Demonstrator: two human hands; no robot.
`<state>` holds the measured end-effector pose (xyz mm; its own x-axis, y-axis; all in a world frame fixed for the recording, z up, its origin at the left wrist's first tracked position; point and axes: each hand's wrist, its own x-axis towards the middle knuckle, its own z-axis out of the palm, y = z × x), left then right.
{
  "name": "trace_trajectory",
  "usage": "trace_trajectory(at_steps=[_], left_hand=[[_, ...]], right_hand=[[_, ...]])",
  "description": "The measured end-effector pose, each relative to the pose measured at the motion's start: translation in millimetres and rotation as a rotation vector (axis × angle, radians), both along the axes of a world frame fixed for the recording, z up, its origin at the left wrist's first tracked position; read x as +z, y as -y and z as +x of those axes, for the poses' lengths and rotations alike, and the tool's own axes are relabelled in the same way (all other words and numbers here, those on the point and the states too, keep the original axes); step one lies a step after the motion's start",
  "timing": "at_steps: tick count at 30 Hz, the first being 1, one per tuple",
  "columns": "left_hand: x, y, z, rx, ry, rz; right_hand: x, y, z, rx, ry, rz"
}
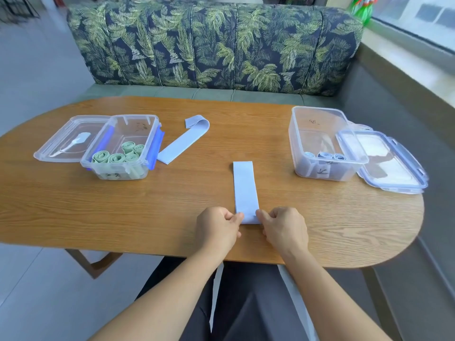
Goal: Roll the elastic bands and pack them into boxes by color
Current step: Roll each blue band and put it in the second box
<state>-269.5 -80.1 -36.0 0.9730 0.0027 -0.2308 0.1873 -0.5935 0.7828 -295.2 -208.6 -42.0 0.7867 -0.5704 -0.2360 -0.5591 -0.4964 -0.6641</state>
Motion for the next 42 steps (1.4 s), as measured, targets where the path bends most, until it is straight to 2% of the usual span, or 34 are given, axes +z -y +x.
trace_trajectory(at_steps=[14,21,35,42], left_hand=[[5.1,0.6,11.9,-0.023,-0.003,0.129],[4.1,4.1,16.8,-0.03,0.065,0.064],[-1.5,1.4,23.8,-0.021,0.013,0.049],[8.5,4.2,34.0,-0.008,-0.084,0.081]], right_hand=[[-1.2,0.2,-4.4,0.05,0.074,0.118],[0.0,5.0,7.8,0.031,0.053,0.136],[7.8,7.7,20.5,0.037,-0.013,0.097],[1.7,12.7,7.2,-0.011,0.097,0.237]])
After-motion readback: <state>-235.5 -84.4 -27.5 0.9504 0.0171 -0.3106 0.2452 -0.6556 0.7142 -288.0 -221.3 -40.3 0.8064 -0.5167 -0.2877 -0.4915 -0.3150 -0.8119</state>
